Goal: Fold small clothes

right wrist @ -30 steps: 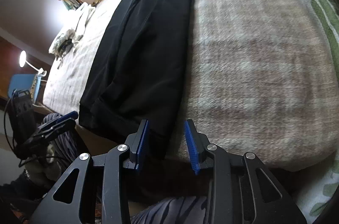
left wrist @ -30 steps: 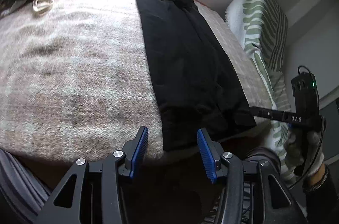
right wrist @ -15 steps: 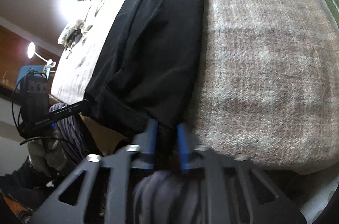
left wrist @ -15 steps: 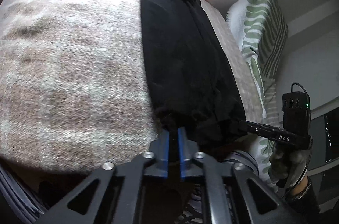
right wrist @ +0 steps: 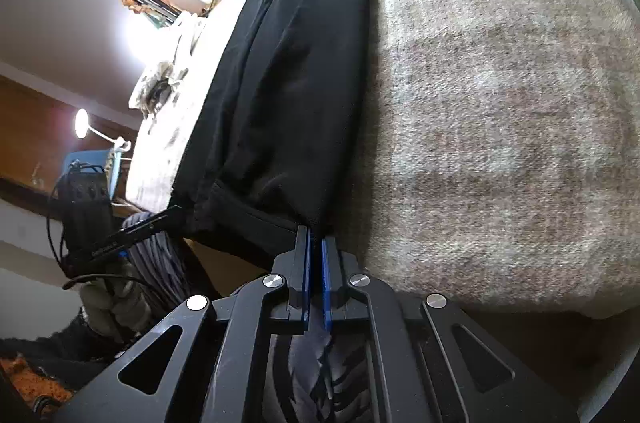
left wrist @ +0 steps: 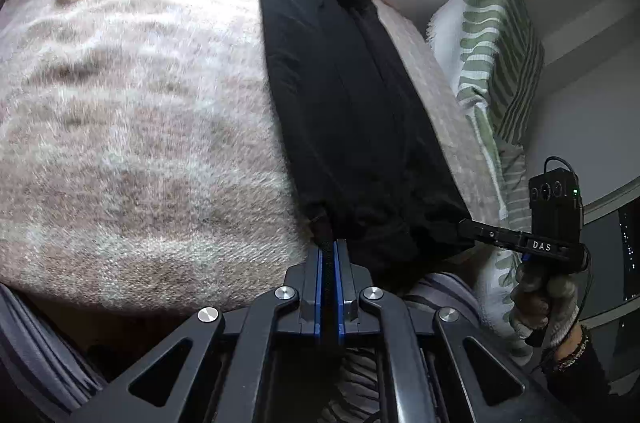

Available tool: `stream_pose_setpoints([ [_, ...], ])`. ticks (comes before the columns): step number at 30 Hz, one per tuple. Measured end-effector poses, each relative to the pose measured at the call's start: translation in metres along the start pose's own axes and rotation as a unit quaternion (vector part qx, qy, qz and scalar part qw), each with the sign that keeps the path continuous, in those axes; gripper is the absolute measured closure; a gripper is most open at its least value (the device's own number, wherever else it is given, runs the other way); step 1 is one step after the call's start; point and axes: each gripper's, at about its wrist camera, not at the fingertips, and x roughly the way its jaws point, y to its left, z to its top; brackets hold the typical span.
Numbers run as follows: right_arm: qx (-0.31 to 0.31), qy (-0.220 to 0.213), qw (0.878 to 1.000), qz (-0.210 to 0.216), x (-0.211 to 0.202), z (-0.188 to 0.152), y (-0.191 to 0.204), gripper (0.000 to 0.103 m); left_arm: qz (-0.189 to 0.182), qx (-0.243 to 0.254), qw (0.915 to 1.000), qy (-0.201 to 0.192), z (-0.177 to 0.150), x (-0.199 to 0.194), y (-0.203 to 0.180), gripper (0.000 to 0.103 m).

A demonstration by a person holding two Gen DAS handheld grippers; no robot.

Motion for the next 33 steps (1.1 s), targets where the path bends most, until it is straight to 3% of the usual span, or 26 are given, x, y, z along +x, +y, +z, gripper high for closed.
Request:
stream_pose_setpoints([
  [12, 0.011, -0.060, 0.997, 0.055, -0.027, 0.034, 0.014, 0.100, -0.014, 0.026, 0.9991, -0.030, 0.056, -0.017, -0.014, 0.102],
  [21, -0.001, -0.088, 0.995, 0.037, -0.019, 0.104, 0.020, 0.100, -0.004, 0.020, 0.9988, -0.043, 0.121, 0.002, 0.002, 0.102],
  [33, 0.009, -0.070, 0.997, -0.011, 0.021, 0.171, 0.002, 0.100, 0.018, 0.007, 0.9992, -0.036, 0.174, 0.040, 0.029, 0.101],
])
